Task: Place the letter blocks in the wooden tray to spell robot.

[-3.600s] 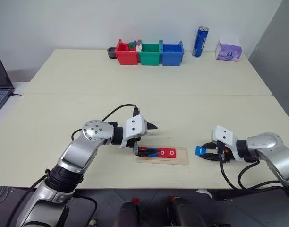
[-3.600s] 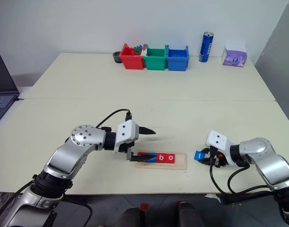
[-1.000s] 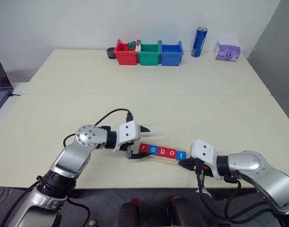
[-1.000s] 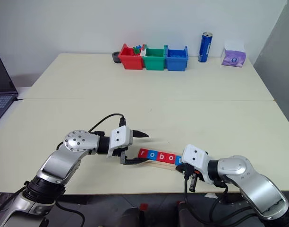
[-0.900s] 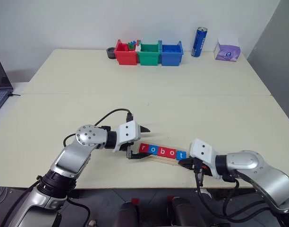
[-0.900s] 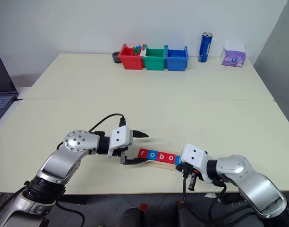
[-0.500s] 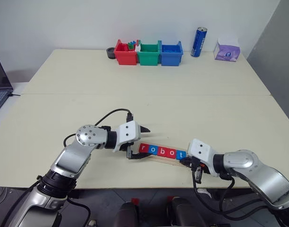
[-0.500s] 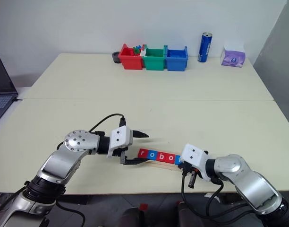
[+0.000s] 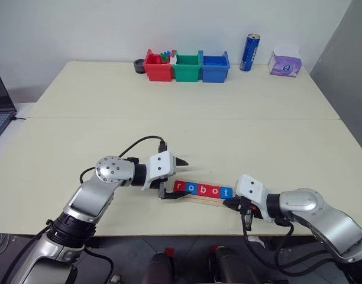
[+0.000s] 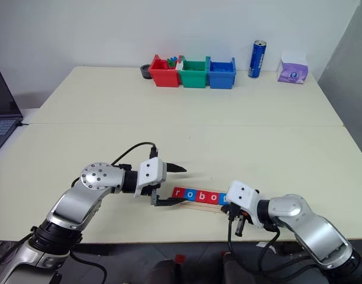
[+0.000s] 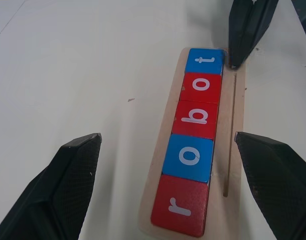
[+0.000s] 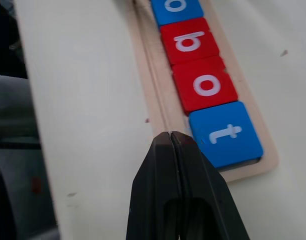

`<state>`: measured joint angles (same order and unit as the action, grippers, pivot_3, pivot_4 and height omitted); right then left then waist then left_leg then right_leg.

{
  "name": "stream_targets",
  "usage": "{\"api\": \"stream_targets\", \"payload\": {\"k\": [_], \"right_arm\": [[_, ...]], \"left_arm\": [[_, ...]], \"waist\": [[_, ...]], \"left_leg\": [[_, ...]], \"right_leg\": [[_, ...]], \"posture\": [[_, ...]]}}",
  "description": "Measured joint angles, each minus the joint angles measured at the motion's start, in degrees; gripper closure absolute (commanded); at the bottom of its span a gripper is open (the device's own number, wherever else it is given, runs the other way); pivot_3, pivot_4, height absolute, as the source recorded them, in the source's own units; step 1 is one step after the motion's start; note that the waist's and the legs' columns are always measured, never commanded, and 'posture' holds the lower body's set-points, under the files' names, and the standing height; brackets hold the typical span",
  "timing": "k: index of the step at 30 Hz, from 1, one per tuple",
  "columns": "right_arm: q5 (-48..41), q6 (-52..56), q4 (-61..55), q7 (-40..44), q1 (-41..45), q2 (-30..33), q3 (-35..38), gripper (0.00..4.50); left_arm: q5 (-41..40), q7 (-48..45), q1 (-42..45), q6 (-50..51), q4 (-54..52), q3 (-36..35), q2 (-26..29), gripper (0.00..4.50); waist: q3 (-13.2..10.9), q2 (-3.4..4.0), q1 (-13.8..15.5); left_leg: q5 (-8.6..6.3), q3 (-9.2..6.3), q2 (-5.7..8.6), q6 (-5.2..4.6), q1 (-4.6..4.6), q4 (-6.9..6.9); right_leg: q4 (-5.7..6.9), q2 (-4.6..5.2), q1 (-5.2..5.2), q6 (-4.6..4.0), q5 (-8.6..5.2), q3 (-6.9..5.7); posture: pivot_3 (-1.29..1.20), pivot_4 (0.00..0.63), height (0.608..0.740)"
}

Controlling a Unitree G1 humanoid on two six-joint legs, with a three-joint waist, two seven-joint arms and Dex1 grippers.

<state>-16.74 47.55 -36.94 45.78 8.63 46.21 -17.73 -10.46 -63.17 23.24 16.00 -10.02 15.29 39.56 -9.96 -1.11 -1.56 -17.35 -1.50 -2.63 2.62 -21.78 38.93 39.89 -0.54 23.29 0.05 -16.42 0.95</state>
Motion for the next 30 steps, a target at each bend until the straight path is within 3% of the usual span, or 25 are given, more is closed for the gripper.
{"api": "stream_targets", "payload": {"k": [15,30], "right_arm": [[2.98,-5.54,2.29,-0.96,-2.47,0.40,-1.42,4.46],[0.72,-1.39,1.37,-0.71,-1.59,0.17,2.09,4.46]], "left_arm": [[-0.05,-0.02,-0.01,0.01,0.06,-1.07,0.46,0.00],[-0.60,0.73,-0.86,1.35,0.24,-2.75,0.52,0.00]], "waist": [[0.01,-0.04,-0.08],[0.00,-0.04,-0.06]], "left_leg": [[0.00,0.01,-0.01,0.00,0.05,0.01],[0.00,0.00,-0.01,0.00,0.03,0.00]], "right_leg": [[0.04,-0.02,-0.01,0.01,0.00,0.01],[0.03,-0.02,-0.01,0.00,0.00,0.01]], "posture": [[0.00,0.150,0.740],[0.00,0.150,0.740]]}}
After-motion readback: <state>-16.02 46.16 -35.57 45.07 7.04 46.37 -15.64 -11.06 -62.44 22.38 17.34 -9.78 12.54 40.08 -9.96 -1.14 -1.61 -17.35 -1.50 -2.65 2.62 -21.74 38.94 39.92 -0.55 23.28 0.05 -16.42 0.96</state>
